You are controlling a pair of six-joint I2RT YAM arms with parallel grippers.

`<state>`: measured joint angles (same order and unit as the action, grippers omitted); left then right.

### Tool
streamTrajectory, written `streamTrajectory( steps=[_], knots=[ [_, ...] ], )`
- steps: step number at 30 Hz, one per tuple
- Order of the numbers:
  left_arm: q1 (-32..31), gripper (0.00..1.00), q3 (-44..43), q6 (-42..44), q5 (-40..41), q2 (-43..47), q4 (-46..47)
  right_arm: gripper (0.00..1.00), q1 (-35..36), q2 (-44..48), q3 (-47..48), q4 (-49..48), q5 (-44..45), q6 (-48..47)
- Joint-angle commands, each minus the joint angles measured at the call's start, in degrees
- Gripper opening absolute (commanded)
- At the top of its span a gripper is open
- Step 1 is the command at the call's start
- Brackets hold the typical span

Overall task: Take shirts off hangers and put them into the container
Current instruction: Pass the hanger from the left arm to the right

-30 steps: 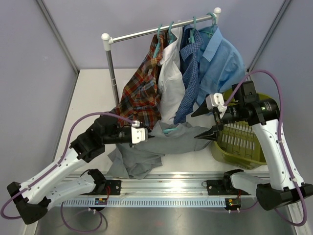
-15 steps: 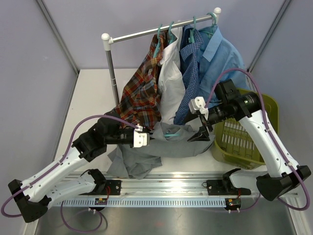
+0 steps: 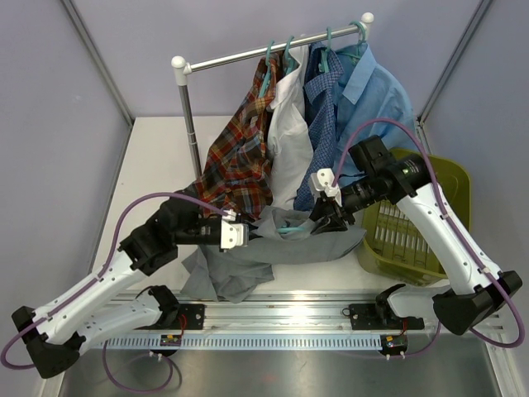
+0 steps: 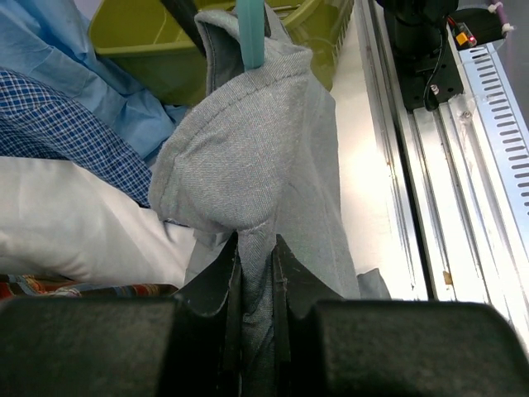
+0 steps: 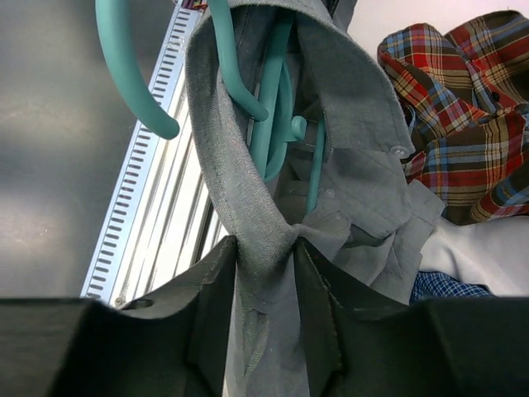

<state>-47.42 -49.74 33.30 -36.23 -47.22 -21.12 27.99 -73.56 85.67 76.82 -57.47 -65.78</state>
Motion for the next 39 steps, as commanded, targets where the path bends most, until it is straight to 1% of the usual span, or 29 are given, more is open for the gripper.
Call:
streamTrajectory(
  steps=[1,4,6,7,8,10,11,13,14,17,19,20,23,28,30,32,33,35,36,39],
  knots=[
    [-0.3,0.0,1.0,-1.7,-2.1,2.0,5.9,0.33,0.8,0.5,1.3,2.6,1.0,1.4],
    [-0.4,0.0,1.1,-3.2,-0.8,2.2,5.7,0.22,0.8,0.7,2.1,2.8,1.0,2.0],
    [-0.3,0.0,1.2,-5.8,0.6,2.1,5.6,0.12,0.8,1.0,2.8,2.7,1.0,2.4],
    [-0.3,0.0,1.1,-7.4,2.7,2.0,5.9,0.1,0.8,1.4,3.1,2.8,1.3,2.6],
    [-0.3,0.0,0.9,-10.9,4.2,1.9,6.0,0.1,0.8,1.9,3.4,2.7,1.7,2.8],
    [-0.2,0.0,0.5,-14.5,7.1,1.3,6.5,0.07,0.8,2.2,4.4,2.1,2.7,4.0],
    [-0.2,0.0,0.5,-17.7,7.6,1.3,6.8,0.06,0.8,2.6,4.8,1.8,3.2,4.5],
    [-0.1,0.0,1.0,-21.6,7.8,0.7,8.6,0.04,0.8,2.8,5.8,1.6,4.6,5.3],
    [-0.1,0.0,1.1,-25.3,7.7,0.4,9.3,0.04,0.8,2.7,6.2,1.4,5.1,5.7],
    [0.1,0.0,1.0,-31.7,7.1,-1.2,10.5,0.03,0.8,2.7,7.1,0.3,6.9,7.3],
    [0.3,0.0,0.5,-33.0,6.4,-2.1,9.6,0.0,0.8,2.7,7.8,-0.4,8.7,8.6],
    [0.5,0.0,0.3,-36.2,6.5,-3.0,9.4,0.0,0.8,2.7,8.0,-0.7,9.1,8.9],
    [0.6,0.0,-0.7,-38.5,6.8,-4.2,6.9,0.0,0.8,3.0,9.6,-1.9,11.5,11.0],
    [0.6,0.0,-2.9,-39.9,8.5,-6.9,1.3,0.0,0.8,2.5,15.1,-2.8,17.2,15.6],
    [0.6,0.0,-3.3,-40.8,9.2,-7.2,1.3,0.0,0.8,2.0,17.2,-1.3,16.6,14.8],
    [0.7,0.0,-3.8,-42.9,10.0,-7.7,2.2,0.0,0.8,1.3,18.4,0.3,12.5,13.0],
    [0.7,0.0,-3.9,-43.7,10.6,-8.0,3.4,0.0,0.8,1.1,19.7,1.9,8.8,12.6],
    [0.8,0.0,-4.1,-46.9,10.7,-9.5,4.5,0.0,0.8,-0.2,21.3,3.2,5.1,11.8],
    [0.9,0.0,-4.2,-48.1,10.4,-10.3,5.9,0.0,0.8,-0.8,23.5,4.0,2.5,11.7],
    [1.0,0.0,-4.0,-52.7,9.1,-13.1,9.9,0.0,0.8,-3.7,29.2,5.4,-1.1,12.2]
  ],
)
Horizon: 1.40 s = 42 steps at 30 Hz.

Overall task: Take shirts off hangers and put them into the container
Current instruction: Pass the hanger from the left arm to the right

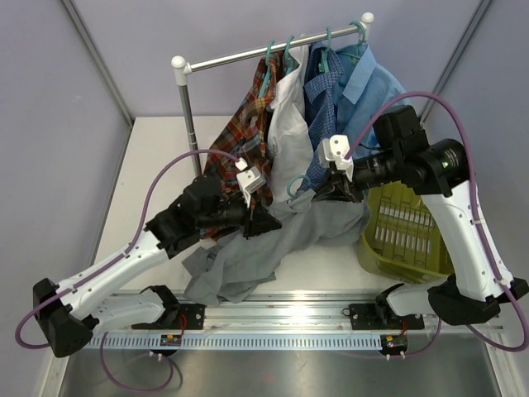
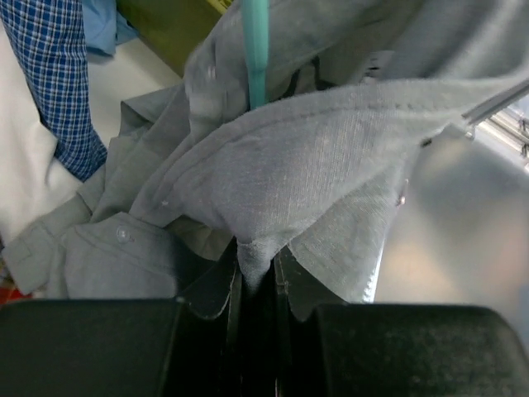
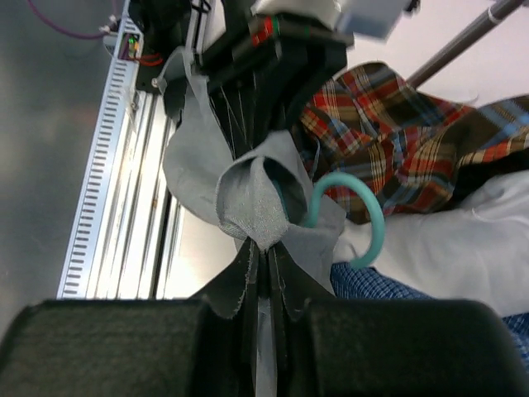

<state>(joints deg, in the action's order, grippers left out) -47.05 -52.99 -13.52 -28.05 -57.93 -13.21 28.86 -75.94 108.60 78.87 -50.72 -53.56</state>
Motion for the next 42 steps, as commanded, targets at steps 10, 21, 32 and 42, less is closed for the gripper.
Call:
streamTrajectory(
  steps=[10,21,32,42],
  knots=[
    [1.8,0.0,-0.5,-15.6,4.3,-5.6,16.3,0.0,1.8,-6.8,11.6,-0.2,-14.5,6.2],
    [3.7,0.0,8.4,-24.4,0.1,-6.2,47.4,0.02,8.6,-3.5,-8.1,-11.8,6.6,14.1],
    [4.2,0.0,19.1,-13.2,-2.9,0.1,56.7,0.63,9.1,0.9,-8.8,-4.3,16.4,5.8],
    [4.4,0.0,19.5,-9.4,-7.7,-3.8,61.3,0.74,3.2,3.0,1.4,0.7,17.4,2.3]
  ],
)
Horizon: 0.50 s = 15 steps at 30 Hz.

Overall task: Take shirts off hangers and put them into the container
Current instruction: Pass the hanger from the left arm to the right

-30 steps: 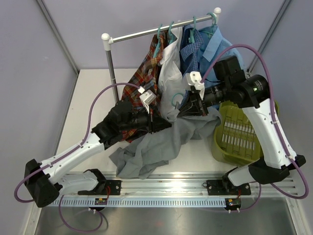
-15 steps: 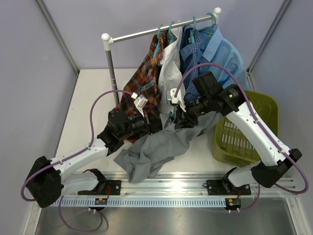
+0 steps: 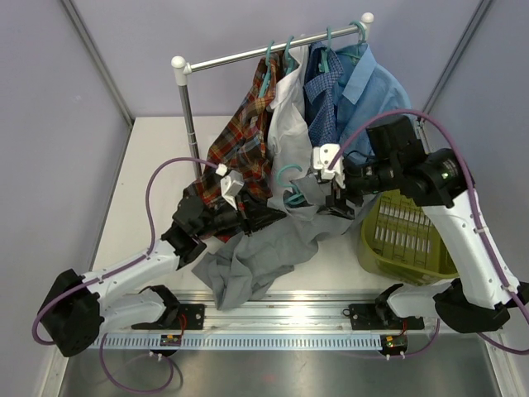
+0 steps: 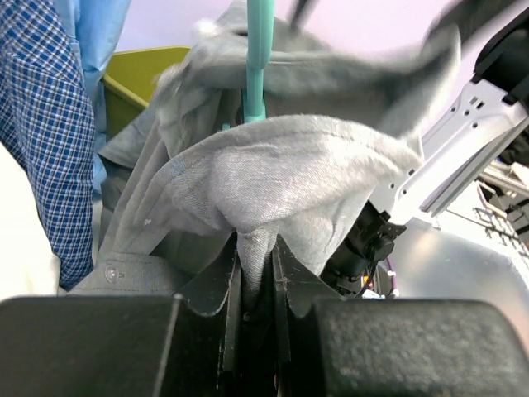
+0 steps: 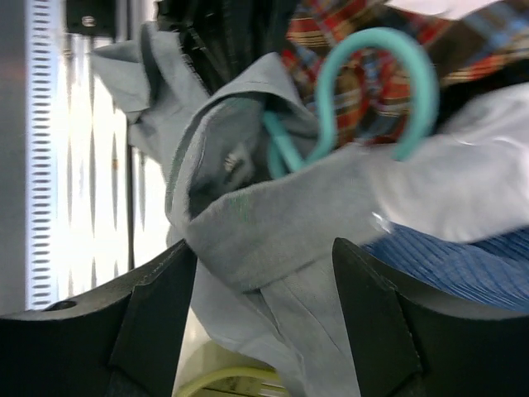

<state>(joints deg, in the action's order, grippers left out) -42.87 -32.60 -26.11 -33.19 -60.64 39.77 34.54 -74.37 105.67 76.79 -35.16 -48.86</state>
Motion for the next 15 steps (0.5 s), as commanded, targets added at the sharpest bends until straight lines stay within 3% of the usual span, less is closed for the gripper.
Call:
streamTrajectory(
  steps=[1,6,11,15],
  knots=[
    [0.2,0.0,-1.0,3.5,-2.8,-1.3,7.8,0.75,-3.0,1.7,5.2,2.7,3.0,-3.4],
    [0.3,0.0,-2.7,7.9,-5.0,-1.5,3.1,0.79,-5.4,3.0,1.7,0.9,10.3,-9.3],
    [0.4,0.0,-4.8,13.6,-6.7,0.9,-5.7,0.8,-11.4,2.8,-1.2,0.0,6.2,-17.3],
    [0.5,0.0,-5.8,17.0,-7.4,3.0,-11.2,0.78,-17.6,-1.6,2.7,5.6,0.6,-25.0]
  ],
)
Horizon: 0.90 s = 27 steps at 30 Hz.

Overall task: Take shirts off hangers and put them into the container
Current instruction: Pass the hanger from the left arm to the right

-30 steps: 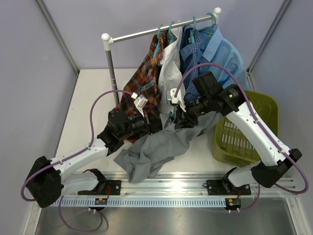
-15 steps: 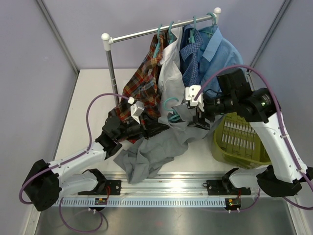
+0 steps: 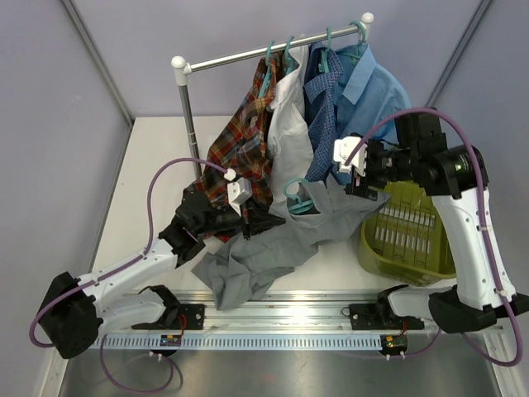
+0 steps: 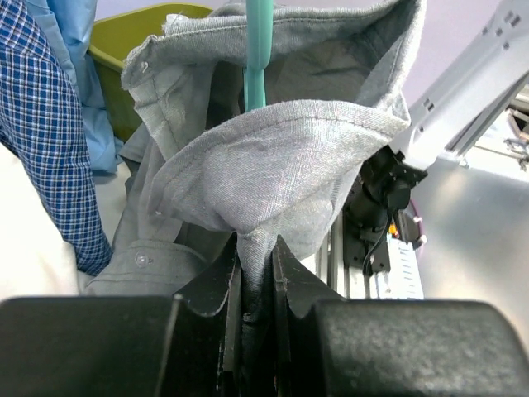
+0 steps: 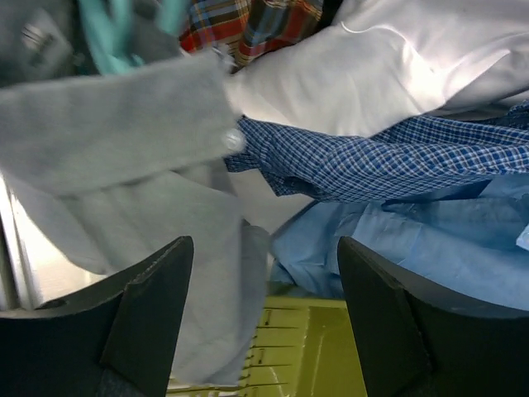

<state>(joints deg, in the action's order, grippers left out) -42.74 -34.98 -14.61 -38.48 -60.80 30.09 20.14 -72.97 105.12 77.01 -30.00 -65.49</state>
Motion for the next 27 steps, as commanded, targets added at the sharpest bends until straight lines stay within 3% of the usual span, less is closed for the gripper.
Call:
streamTrajectory(
  steps=[1,5,12,15,16,19,22,27],
  knots=[
    [0.5,0.0,-3.5,5.9,-2.1,3.3,-2.9,0.77,-3.4,-4.2,4.0,9.5,-5.5,-9.2],
    [0.7,0.0,-3.3,6.7,-1.9,4.3,-3.8,0.74,-3.0,-8.3,4.6,16.8,-14.5,-11.8],
    [0.9,0.0,-4.2,6.8,-0.7,3.9,-3.4,0.73,5.1,-8.5,-2.0,15.1,-14.1,-8.3],
    [1.0,0.0,-4.9,8.0,0.6,3.9,-5.4,0.74,6.2,-6.3,-0.9,10.3,-11.8,-1.8],
    [1.0,0.0,-5.1,8.2,0.7,3.8,-6.2,0.74,6.2,-5.6,-0.9,3.6,-7.7,1.7],
    [1.1,0.0,-5.0,8.5,0.8,3.9,-6.7,0.75,6.4,-4.3,1.3,-3.7,-1.0,10.7],
    [1.1,0.0,-4.8,8.9,1.3,4.5,-7.2,0.75,6.4,-5.3,6.1,3.9,-2.9,7.9],
    [1.1,0.0,-5.5,10.9,2.1,5.9,-10.0,0.76,6.4,-5.2,5.0,14.8,-10.9,-0.8]
  ],
)
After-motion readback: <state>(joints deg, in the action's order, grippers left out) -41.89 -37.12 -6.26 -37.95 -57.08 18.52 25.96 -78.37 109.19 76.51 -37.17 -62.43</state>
